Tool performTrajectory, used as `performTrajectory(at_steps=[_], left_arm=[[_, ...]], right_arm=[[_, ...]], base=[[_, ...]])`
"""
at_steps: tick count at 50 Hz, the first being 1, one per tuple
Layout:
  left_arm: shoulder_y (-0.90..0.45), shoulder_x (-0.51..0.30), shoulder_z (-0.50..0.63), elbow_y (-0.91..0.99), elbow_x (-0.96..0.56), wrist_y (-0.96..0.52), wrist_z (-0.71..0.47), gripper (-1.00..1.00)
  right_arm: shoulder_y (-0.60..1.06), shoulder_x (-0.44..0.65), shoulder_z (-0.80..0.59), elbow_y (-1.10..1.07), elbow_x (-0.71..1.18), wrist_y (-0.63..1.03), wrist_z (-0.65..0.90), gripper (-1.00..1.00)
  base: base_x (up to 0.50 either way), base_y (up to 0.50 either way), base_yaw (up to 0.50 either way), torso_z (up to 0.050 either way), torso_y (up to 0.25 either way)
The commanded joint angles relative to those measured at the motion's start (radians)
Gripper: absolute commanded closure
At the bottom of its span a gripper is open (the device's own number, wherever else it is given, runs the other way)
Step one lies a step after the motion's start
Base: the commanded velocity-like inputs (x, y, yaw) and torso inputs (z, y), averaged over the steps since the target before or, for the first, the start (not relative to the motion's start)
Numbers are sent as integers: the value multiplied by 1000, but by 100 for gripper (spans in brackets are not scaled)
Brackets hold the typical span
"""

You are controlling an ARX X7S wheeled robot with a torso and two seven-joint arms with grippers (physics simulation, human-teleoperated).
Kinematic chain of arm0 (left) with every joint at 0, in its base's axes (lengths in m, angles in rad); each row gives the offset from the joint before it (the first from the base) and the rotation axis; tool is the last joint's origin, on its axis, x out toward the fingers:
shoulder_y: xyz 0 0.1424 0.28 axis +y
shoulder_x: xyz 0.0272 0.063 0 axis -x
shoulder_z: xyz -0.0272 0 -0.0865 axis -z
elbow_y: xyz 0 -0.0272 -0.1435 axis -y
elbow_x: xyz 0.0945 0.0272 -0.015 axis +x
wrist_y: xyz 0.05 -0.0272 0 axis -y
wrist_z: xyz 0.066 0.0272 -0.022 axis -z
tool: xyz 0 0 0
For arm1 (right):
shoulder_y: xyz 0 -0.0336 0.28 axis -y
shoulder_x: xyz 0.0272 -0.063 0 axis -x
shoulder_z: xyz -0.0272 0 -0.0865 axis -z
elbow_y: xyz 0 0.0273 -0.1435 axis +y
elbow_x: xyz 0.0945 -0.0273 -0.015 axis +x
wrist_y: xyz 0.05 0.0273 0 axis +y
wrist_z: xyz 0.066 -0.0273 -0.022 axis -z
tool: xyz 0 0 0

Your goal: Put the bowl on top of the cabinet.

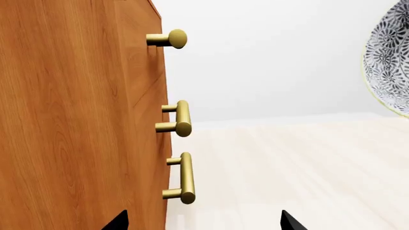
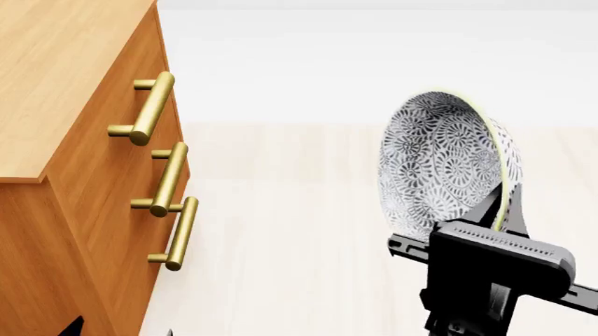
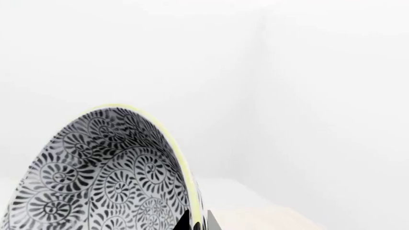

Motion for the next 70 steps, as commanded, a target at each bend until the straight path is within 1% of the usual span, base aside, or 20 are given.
performTrajectory(at_steps=[1, 11, 13, 18, 30, 38, 40, 42, 43, 44, 45, 48, 49, 50, 52, 54, 55, 56, 58, 70], left_arm=[[-14, -5, 3, 15, -8, -23, 0, -100], [-24, -13, 24, 55, -3, -58, 5, -100], [-31, -21, 31, 68, -27, -72, 28, -100], [-44, -25, 37, 82, -41, -99, 37, -100], [-114, -50, 58, 207, -95, -234, 65, -100], [-154, -63, 69, 291, -104, -336, 43, -100], [-160, -66, 64, 306, -127, -349, 50, -100], [-181, -64, 54, 315, -187, -429, 46, -100], [-182, -61, 49, 314, -188, -418, 49, -100], [-189, -61, 43, 326, -201, -455, 29, -100], [-188, -61, 36, 326, -217, -443, 44, -100], [-203, -57, 15, 334, -263, -492, 29, -100], [-200, -59, 14, 339, -267, -483, 37, -100], [-197, -58, -3, 353, -309, -486, 47, -100], [-209, -73, -18, 374, -398, -479, 120, -100], [-234, -83, -3, 386, -378, -520, 98, -100], [-235, -78, -20, 377, -432, -503, 138, -100], [-238, -73, -40, 370, -484, -507, 147, -100], [-253, -77, -30, 383, -463, -517, 137, -100], [-324, -78, -28, 406, -551, -598, 131, -100]], right_arm=[[62, 15, -14, 83, 39, -64, -91, 100], [66, 48, -25, 106, 156, -100, -253, 100], [56, 62, -32, 95, 185, -111, -300, 100], [42, 78, -42, 72, 232, -115, -364, 100], [11, 96, -57, 33, 247, -141, -397, 100], [1, 101, -61, 23, 248, -154, -402, 100], [0, 101, -62, 26, 248, -158, -404, 100], [-1, 102, -62, 26, 249, -159, -405, 100], [-2, 102, -62, 25, 248, -162, -403, 100], [-5, 103, -63, 25, 248, -164, -405, 100], [-6, 103, -64, 25, 248, -166, -405, 100], [-14, 104, -65, 20, 245, -173, -402, 100], [-16, 106, -65, 16, 245, -174, -402, 100], [-20, 108, -65, 8, 244, -174, -400, 100], [-26, 111, -67, -7, 243, -172, -398, 100], [-32, 113, -69, -15, 242, -175, -398, 100], [-36, 114, -71, -20, 239, -178, -397, 100], [-38, 114, -72, -21, 237, -181, -396, 100], [-43, 116, -74, -29, 234, -185, -395, 100], [-72, 129, -83, -62, 220, -214, -394, 100]], base=[[0, 0, 0, 0, 0], [0, 0, 0, 0, 1], [0, 0, 0, 0, 0], [0, 0, 0, 0, 0], [0, 0, 0, 0, 1], [0, 0, 0, 0, 0], [0, 0, 0, 0, 0], [0, 0, 0, 0, 0], [0, 0, 0, 0, 0], [0, 0, 0, 0, 0], [0, 0, 0, 0, 10], [0, 0, 0, 0, 0], [0, 0, 0, 0, 0], [0, 0, 0, 15, 0], [0, 0, 0, 0, 0], [0, 0, 0, 0, 0], [0, 0, 0, 0, 0], [0, 0, 0, 0, 0], [0, 0, 0, 0, 0], [0, 0, 0, 0, 1]])
